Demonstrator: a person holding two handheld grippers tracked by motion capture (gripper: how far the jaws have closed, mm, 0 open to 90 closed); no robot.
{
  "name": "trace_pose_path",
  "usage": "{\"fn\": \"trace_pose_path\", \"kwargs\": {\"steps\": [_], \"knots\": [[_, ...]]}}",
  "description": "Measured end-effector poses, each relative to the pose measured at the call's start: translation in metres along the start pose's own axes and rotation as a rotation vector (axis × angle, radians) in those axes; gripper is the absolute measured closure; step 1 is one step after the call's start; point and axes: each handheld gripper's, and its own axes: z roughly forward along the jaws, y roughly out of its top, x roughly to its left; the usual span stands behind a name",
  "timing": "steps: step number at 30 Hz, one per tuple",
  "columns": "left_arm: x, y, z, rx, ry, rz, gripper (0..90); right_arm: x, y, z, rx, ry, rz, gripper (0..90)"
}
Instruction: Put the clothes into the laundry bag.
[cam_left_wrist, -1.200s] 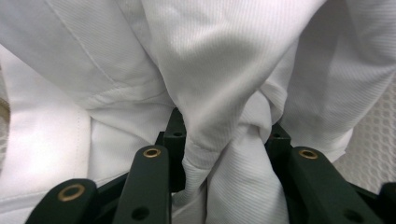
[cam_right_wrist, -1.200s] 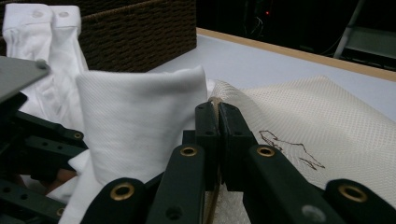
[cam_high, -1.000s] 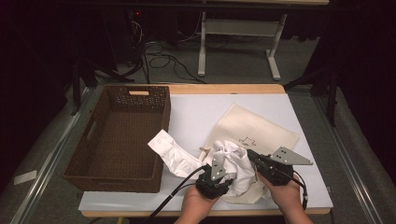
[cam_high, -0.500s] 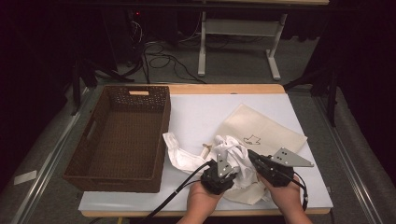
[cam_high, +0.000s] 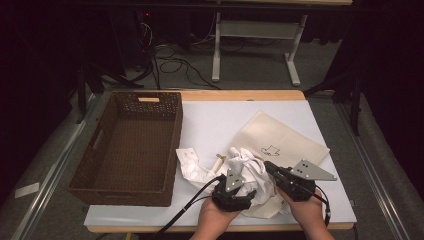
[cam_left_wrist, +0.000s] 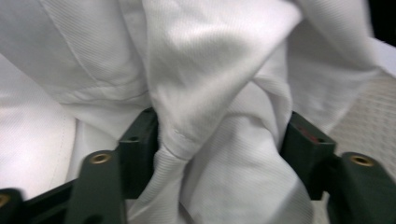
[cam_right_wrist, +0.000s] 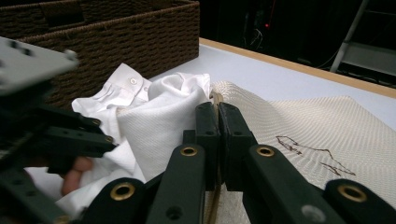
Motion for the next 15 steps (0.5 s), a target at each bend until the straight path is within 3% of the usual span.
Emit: {"fn": "trace_pose_path", "kwargs": {"steps": [4,6,9,10,15], "knots": [[-0.002,-0.002,-0.012,-0.039,0.006,0.01,31.6,0.001,0.0,0.001,0.003,-0.004,-0.007,89.2],[-0.003,-0.001,-0.016,-0.066,0.015,0.022,41.2,0.002,0.0,0.001,0.006,-0.005,-0.003,89.2],[-0.002,0.003,-0.017,-0.078,0.016,0.034,67.7,0.002,-0.001,0.002,0.008,-0.004,-0.003,89.2],[-0.002,0.004,-0.016,-0.082,0.021,0.036,72.3,0.002,-0.002,0.002,0.008,-0.004,-0.007,89.2],[-0.007,0.014,-0.012,-0.095,0.031,0.065,77.7,0.002,-0.002,0.003,0.009,-0.002,-0.007,89.2]]}}
